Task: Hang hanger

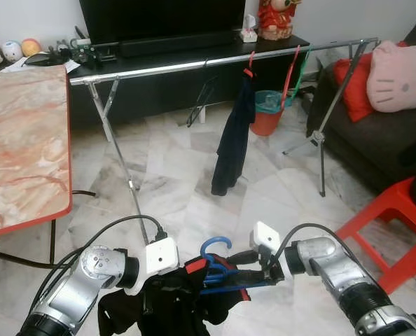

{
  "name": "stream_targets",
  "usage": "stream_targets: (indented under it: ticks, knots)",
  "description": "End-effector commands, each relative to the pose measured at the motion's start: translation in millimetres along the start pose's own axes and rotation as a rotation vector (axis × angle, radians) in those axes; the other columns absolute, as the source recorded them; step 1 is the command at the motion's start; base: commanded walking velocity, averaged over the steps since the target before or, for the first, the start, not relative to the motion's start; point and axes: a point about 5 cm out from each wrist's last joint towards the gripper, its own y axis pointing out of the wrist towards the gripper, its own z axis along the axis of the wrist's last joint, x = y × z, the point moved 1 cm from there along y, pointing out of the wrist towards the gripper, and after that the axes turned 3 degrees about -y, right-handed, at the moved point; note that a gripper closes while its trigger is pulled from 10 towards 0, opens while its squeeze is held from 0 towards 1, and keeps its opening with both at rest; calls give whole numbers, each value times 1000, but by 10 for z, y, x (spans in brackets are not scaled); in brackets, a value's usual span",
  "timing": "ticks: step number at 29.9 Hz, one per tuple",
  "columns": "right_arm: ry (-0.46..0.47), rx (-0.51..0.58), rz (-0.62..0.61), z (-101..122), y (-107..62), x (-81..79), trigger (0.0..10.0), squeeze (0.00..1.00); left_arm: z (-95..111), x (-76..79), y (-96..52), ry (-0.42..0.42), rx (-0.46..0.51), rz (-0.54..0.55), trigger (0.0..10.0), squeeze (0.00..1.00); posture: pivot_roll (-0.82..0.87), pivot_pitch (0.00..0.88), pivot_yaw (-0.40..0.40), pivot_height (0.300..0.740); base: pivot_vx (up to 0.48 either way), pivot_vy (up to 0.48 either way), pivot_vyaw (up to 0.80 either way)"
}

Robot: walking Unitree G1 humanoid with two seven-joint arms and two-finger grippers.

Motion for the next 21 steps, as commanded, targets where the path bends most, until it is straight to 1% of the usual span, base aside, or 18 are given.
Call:
stream_targets:
  ticks: [1, 8, 10, 14, 15, 17, 20, 21]
  knots:
    - [-3, 20, -13, 48, -6, 37, 10000, 0, 91, 13, -1, 32, 25, -11, 10000, 0, 32, 0, -43, 740, 0, 0, 0]
    - [14, 41, 10, 24, 30, 15, 10000, 0, 97, 25, 4, 34, 27, -14, 10000, 0, 40, 0, -46, 740, 0, 0, 0]
    - [30, 58, 32, 22, 43, -8, 10000, 0, 104, 24, 10, 35, 29, -14, 10000, 0, 40, 0, -46, 740, 0, 0, 0]
    - [87, 50, 98, -26, 78, -77, 10000, 0, 103, 28, 17, 37, 27, -16, 10000, 0, 40, 0, -46, 740, 0, 0, 0]
    - [92, 47, 124, -36, 84, -103, 10000, 0, 103, 28, 18, 37, 27, -16, 10000, 0, 40, 0, -46, 740, 0, 0, 0]
    - [99, 47, 137, -40, 87, -117, 10000, 0, 103, 29, 18, 37, 27, -15, 10000, 0, 40, 0, -46, 740, 0, 0, 0]
    - [88, 52, 130, -31, 96, -116, 10000, 0, 102, 30, 18, 36, 28, -14, 10000, 0, 40, 0, -46, 740, 0, 0, 0]
    - [51, 35, 109, -35, 99, -96, 10000, 0, 103, 29, 19, 36, 28, -14, 10000, 0, 41, 0, -46, 740, 0, 0, 0]
